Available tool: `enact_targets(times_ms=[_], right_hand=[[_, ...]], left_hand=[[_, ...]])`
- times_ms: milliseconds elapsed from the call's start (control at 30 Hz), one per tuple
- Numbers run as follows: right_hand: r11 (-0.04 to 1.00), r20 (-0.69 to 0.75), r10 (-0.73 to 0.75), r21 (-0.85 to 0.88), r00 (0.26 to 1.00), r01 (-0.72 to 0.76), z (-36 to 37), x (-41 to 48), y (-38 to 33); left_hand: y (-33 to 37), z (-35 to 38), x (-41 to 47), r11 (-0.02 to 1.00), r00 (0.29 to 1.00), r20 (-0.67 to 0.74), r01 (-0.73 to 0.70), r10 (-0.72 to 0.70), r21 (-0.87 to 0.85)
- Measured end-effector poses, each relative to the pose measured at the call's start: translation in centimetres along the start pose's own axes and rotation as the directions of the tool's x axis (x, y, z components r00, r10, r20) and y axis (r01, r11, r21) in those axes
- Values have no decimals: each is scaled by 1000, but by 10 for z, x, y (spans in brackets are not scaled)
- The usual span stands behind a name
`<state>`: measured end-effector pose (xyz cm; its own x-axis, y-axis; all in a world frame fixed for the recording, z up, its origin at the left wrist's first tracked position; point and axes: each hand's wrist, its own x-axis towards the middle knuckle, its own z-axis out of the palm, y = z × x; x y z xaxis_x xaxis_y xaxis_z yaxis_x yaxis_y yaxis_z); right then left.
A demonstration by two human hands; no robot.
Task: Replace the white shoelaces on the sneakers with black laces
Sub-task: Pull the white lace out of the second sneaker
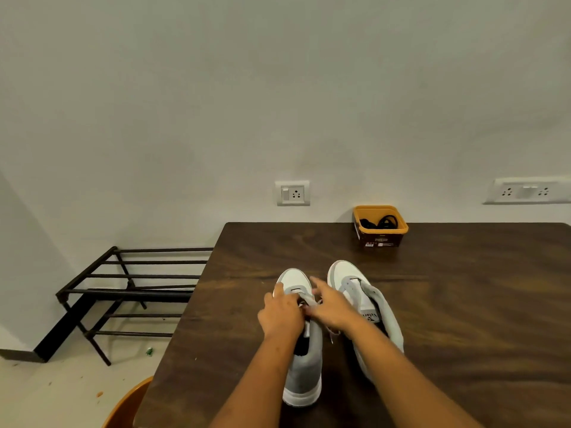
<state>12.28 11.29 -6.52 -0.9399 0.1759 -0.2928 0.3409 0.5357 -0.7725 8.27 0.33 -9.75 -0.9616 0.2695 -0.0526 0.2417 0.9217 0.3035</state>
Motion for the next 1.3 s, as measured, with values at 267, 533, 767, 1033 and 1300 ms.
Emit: enact_targets(times_ms=[267, 533, 767, 1033, 1300], right_hand=[[979, -89, -18, -203, 996, -1, 36, 13, 27], [949, -206, -12, -311, 978, -54, 54, 1, 15], [916, -262, 46, -374, 964, -146, 52, -3, 7], [906, -285, 59, -386, 957, -171, 51, -7, 3], [891, -290, 56, -418, 955, -179, 48, -9, 2]], left_hand=[[-12, 1, 15, 952, 977, 166, -78, 132, -297], [-29, -19, 17, -69, 927, 347, 340, -145, -938], [-25, -66, 23, 616, 900, 433, 315, 48, -722], [-15, -78, 13, 715, 855, 481, 213, 194, -666], [-36, -68, -3, -412, 967, 255, 234, 3, -881]])
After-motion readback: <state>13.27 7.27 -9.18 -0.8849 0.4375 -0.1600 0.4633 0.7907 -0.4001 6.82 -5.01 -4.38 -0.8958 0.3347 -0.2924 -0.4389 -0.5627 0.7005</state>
